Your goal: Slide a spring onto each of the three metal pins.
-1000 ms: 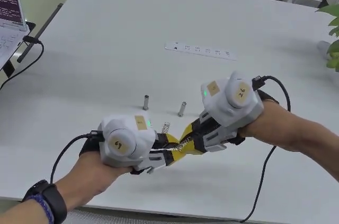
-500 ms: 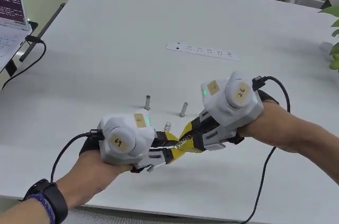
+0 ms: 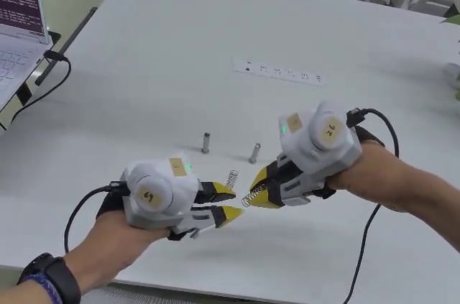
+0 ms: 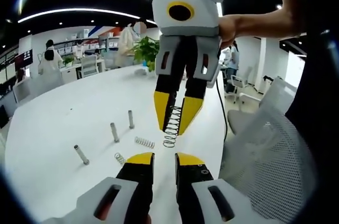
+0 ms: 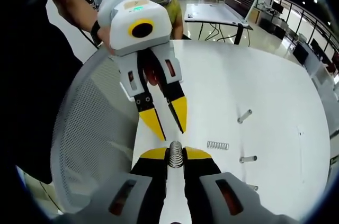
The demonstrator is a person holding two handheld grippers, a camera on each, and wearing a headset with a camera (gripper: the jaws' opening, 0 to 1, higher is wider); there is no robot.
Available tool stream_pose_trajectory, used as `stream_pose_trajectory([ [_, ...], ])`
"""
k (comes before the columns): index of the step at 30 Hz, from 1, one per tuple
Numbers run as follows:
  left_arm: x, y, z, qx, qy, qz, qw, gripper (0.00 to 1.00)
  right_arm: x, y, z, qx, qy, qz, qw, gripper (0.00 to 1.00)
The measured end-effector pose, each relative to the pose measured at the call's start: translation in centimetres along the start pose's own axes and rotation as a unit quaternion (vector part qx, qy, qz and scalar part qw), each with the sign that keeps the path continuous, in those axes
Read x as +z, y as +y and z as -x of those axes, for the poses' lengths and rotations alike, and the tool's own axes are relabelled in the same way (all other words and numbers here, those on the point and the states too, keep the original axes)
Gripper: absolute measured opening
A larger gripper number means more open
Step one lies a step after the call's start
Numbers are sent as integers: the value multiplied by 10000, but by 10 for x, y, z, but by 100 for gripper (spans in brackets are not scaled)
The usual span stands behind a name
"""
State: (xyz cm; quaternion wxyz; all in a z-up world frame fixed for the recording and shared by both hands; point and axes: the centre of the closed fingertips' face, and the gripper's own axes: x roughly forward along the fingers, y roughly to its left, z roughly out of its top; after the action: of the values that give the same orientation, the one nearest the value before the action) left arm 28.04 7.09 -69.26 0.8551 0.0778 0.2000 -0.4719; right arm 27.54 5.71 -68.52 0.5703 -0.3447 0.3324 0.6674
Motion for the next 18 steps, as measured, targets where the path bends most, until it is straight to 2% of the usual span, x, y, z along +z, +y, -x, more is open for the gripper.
stream_pose_trajectory([
  [14,-19,26,28,460,84,309,9984,15,-10,-10,-2,-152,153,-105,9997,8],
  [18,-27,34,36,606,137,481,9969,21,-13,-14,-3,-238,195,-180,9994,8],
])
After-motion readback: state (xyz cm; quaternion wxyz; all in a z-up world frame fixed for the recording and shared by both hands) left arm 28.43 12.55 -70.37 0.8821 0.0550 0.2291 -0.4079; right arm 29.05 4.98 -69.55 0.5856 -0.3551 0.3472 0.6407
